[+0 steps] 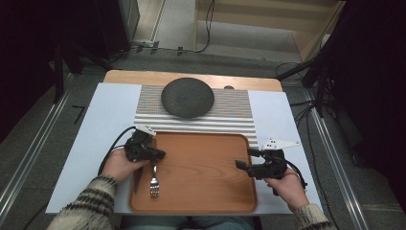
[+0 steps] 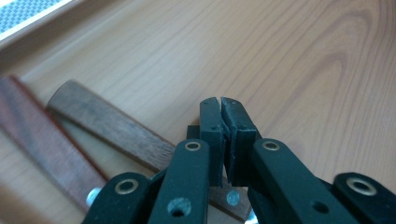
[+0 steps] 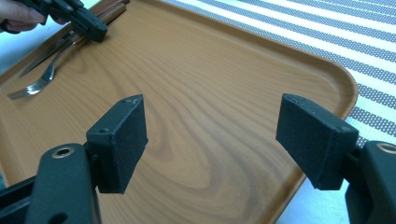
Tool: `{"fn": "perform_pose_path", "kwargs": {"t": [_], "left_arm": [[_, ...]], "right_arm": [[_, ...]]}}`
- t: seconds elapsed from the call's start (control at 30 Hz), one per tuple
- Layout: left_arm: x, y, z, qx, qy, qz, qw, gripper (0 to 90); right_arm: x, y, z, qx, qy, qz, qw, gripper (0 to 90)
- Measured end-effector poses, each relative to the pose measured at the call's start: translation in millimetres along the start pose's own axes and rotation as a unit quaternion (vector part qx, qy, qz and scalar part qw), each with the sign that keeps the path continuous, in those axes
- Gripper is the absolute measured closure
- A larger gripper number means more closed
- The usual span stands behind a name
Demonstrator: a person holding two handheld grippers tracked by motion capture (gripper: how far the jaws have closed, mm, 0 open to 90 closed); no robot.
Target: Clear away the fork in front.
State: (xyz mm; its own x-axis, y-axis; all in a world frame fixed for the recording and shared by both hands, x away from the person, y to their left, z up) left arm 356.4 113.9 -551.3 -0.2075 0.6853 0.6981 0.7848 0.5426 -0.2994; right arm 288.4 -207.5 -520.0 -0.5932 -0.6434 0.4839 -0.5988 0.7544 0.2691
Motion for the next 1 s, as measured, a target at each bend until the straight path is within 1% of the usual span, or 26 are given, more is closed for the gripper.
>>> {"fn": "perform_pose_path", "kwargs": {"t": [0.07, 0.17, 0.3, 0.37, 0.43, 0.5, 0.6, 0.67, 0.73, 0.8, 0.87, 0.93, 1.0], "left_arm": [[1.8, 0.6, 1.4, 0.001, -0.001, 0.000, 1.0000, 86.3], [2.8, 0.3, 1.2, 0.008, -0.005, 0.006, 0.9999, 81.1], [6.8, -1.9, -3.1, 0.025, -0.023, 0.026, 0.9991, 73.0], [9.9, -3.3, -5.7, 0.033, -0.034, 0.029, 0.9985, 69.2], [14.6, -5.6, -8.6, 0.033, -0.045, 0.033, 0.9979, 64.4], [20.3, -8.6, -12.6, 0.039, -0.063, 0.039, 0.9965, 58.4], [29.0, -12.5, -18.5, 0.040, -0.092, 0.043, 0.9940, 47.5], [34.8, -14.3, -21.1, 0.033, -0.109, 0.040, 0.9927, 41.7], [39.9, -16.7, -22.1, 0.032, -0.122, 0.042, 0.9911, 39.3], [44.4, -18.1, -21.0, 0.028, -0.134, 0.037, 0.9899, 35.3], [48.6, -19.0, -18.4, 0.025, -0.142, 0.034, 0.9890, 34.2], [52.2, -19.5, -16.1, 0.029, -0.144, 0.029, 0.9888, 33.7], [55.8, -19.7, -14.6, 0.030, -0.147, 0.024, 0.9883, 30.4]], "right_arm": [[-0.2, 0.0, -0.1, 0.000, 0.000, 0.000, 1.0000, 22.8], [-0.1, 0.5, -0.3, 0.000, 0.001, -0.001, 1.0000, 22.7], [0.0, 0.2, -0.3, 0.000, 0.000, 0.000, 1.0000, 22.8], [0.1, 0.0, -0.3, -0.001, 0.000, 0.000, 1.0000, 22.8], [0.5, -0.3, -0.2, -0.002, -0.001, 0.000, 1.0000, 22.8], [0.9, -0.8, -0.4, -0.002, -0.002, 0.001, 1.0000, 22.8], [1.5, -1.5, -0.1, -0.002, -0.002, 0.003, 1.0000, 22.8], [1.8, -1.8, -0.2, -0.003, -0.003, 0.003, 1.0000, 22.8], [2.2, -2.2, 0.0, -0.003, -0.003, 0.004, 1.0000, 22.7], [2.4, -2.6, 0.2, -0.003, -0.003, 0.004, 1.0000, 22.7], [2.4, -2.7, 0.1, -0.004, -0.003, 0.004, 1.0000, 22.7], [2.3, -2.4, 0.1, -0.004, -0.003, 0.004, 1.0000, 22.7], [2.2, -2.3, 0.8, -0.004, -0.002, 0.003, 1.0000, 22.7]]}}
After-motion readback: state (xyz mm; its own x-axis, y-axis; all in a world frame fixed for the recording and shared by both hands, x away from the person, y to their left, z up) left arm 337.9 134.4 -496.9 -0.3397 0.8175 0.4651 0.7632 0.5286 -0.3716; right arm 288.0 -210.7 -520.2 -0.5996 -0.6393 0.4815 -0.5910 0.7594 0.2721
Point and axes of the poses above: each handheld gripper's, and its own axes: x roughly backward along the jaws, z roughly out of its underside, y roughly to its left, the point moved 8 cm from there along -x, roughly forward along the jaws, and after that the axes turned 9 degrees about -y, right-handed, at the moved point
